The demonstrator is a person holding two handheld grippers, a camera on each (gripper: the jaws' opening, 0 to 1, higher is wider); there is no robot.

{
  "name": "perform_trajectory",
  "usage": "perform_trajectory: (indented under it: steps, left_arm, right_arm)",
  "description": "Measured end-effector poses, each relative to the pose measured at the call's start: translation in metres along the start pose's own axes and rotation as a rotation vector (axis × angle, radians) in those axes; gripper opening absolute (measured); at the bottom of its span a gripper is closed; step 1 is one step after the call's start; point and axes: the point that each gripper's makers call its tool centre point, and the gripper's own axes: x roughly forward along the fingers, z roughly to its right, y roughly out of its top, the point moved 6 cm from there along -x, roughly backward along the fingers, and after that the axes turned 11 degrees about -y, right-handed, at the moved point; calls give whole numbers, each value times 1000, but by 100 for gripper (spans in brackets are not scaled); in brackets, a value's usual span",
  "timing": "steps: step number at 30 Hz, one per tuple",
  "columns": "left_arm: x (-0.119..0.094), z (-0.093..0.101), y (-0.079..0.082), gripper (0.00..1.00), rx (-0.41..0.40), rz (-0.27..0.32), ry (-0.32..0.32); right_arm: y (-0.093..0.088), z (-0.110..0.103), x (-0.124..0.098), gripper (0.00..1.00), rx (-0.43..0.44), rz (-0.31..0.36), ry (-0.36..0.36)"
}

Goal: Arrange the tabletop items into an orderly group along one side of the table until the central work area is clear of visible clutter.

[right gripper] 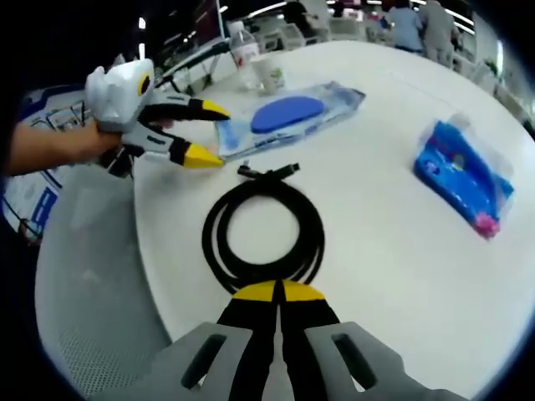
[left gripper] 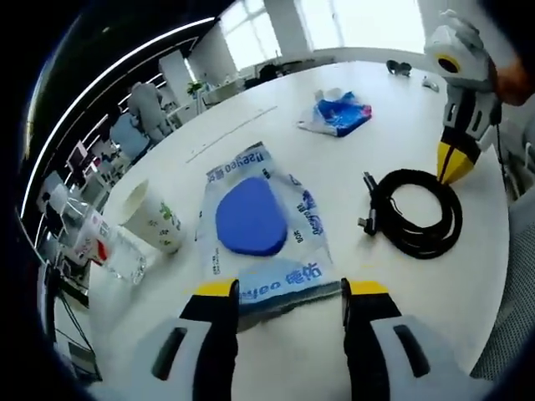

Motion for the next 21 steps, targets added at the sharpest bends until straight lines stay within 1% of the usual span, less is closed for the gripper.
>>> perform_trajectory:
  steps: [1,3,4,6,8,10,13,16,18,20,21]
  left_arm:
    - [-1,-3,0,59,-60,18,21]
    - [-2,-9,-4,65,-134,4,52]
    - [-2,-10,-4,68,-145,5,56]
    - [-3,-15,-6,69,-161,-6,77]
    - [-2,-15,-8,69,-195,-16,69]
    - [-1,-15,-9,67,-209,-23,67]
    - [2,-15,-10,67,-184,-42,52]
    - [3,-17,-10,67,-176,-45,32]
    - [3,-19,-9,67,-143,-48,16]
    - [5,-20,-8,67,-108,-51,-8]
    - [7,-22,-5,67,-25,-58,-56]
  right_arm:
    - [0,0,0,0,9,1,0]
    - [1,0,0,0,17,1,0]
    - [1,0,1,0,17,1,-1]
    - [1,0,1,0,12,0,-2]
    - [1,0,1,0,14,0,-1]
    - [1,0,1,0,16,0,-1]
    - [1,0,1,0,13,1,-4]
    - [1,0,0,0,13,2,-6]
    - [1,0,1,0,12,3,-8]
    - [1,-1,0,0,11,3,-10]
    - [1,-1,0,0,1,-4,-13]
